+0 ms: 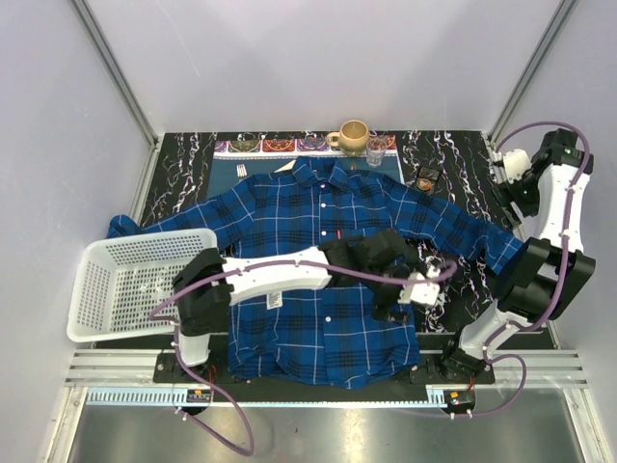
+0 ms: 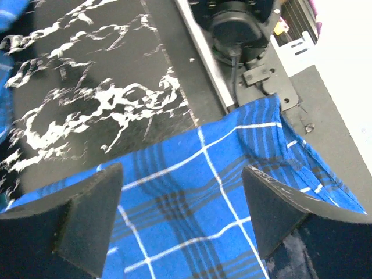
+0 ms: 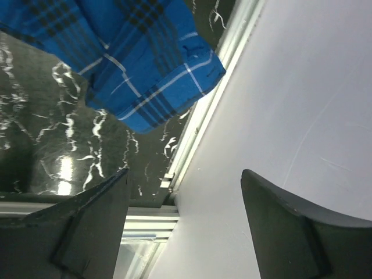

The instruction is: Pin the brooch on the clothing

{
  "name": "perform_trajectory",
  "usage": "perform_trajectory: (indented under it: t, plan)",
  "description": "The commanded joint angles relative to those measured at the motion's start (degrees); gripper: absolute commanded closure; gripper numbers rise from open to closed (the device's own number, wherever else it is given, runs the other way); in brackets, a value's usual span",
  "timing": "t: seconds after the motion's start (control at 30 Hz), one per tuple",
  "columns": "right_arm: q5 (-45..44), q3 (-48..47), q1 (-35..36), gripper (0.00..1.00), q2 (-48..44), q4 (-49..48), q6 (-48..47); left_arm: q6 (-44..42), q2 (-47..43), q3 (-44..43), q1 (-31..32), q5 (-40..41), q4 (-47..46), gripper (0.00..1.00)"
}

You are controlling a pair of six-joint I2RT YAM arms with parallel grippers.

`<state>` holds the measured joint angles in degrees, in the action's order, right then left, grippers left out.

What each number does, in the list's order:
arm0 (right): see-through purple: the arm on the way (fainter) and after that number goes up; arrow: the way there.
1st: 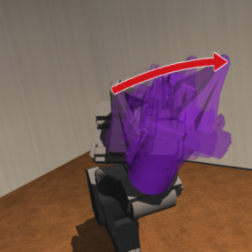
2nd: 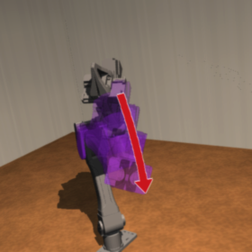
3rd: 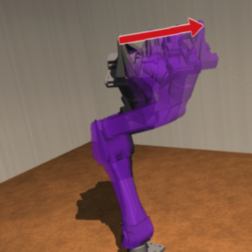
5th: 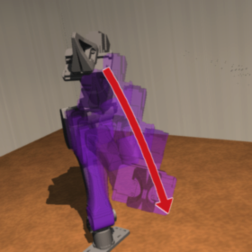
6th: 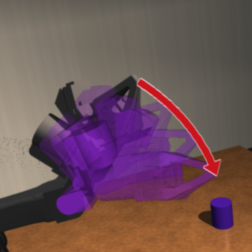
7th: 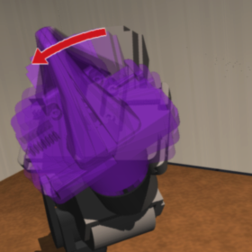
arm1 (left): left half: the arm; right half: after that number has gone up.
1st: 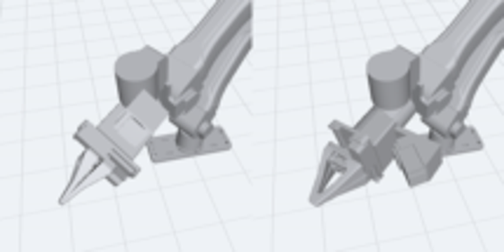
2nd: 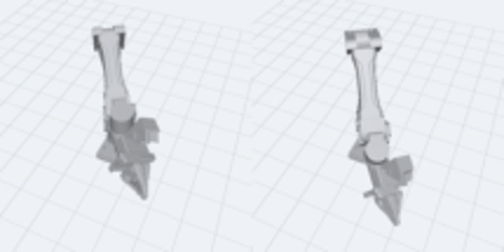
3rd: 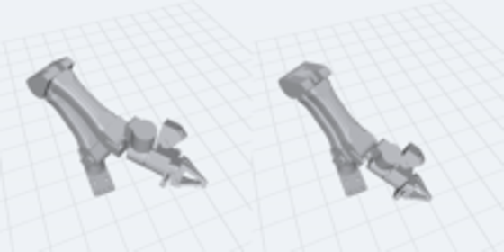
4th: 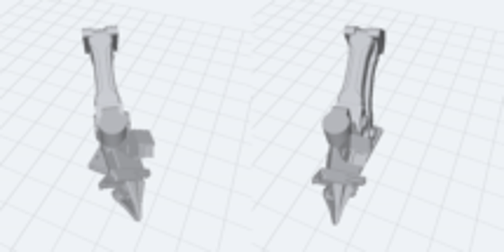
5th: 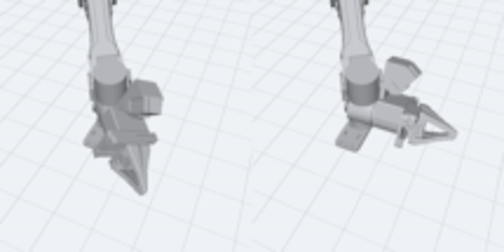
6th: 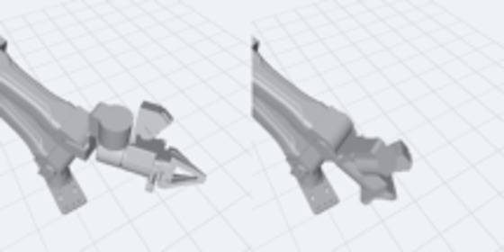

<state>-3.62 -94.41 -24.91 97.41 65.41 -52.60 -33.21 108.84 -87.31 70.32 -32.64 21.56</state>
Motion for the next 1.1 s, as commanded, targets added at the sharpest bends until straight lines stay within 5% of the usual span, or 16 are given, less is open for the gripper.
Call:
perform_trajectory:
  t: [0.0,0.17,0.33,0.5,0.57,0.63,0.73,0.87,1.07]
  plan:
    - [10.2,-8.0,0.0,0.17,-0.6,9.7,1.7,7.1,-13.3,2.1,-6.3,-0.3,-1.4,0.06]
    - [20.6,-10.2,4.4,0.13,-2.7,14.3,5.4,11.8,-26.0,9.8,-16.9,0.1,-0.1,0.01]
    - [26.9,-10.1,11.8,0.08,-9.1,6.6,13.7,18.1,-43.6,21.8,-20.7,21.4,-12.1,0.01]
    - [39.9,-2.1,12.1,0.0,-16.5,-15.8,29.0,19.7,-52.8,29.4,-21.4,38.8,-25.3,0.01]
    - [46.6,-0.3,12.2,0.0,-17.3,-19.6,28.3,20.8,-50.9,25.5,-23.4,37.5,-14.3,0.01]
    - [46.2,-1.6,14.3,0.0,-15.7,-15.5,28.3,21.6,-49.8,22.2,-26.5,27.0,-4.0,0.01]
    - [38.3,-8.1,20.1,0.0,-8.6,-5.1,23.9,21.3,-50.0,24.4,-31.2,18.3,0.1,0.01]
    - [31.9,-11.1,20.5,0.04,-0.7,-4.4,27.9,21.0,-47.6,25.5,-35.2,14.7,2.4,0.01]
    - [25.8,-2.0,20.5,0.21,1.7,-22.2,36.8,22.5,-40.4,22.9,-40.3,12.9,2.8,0.04]
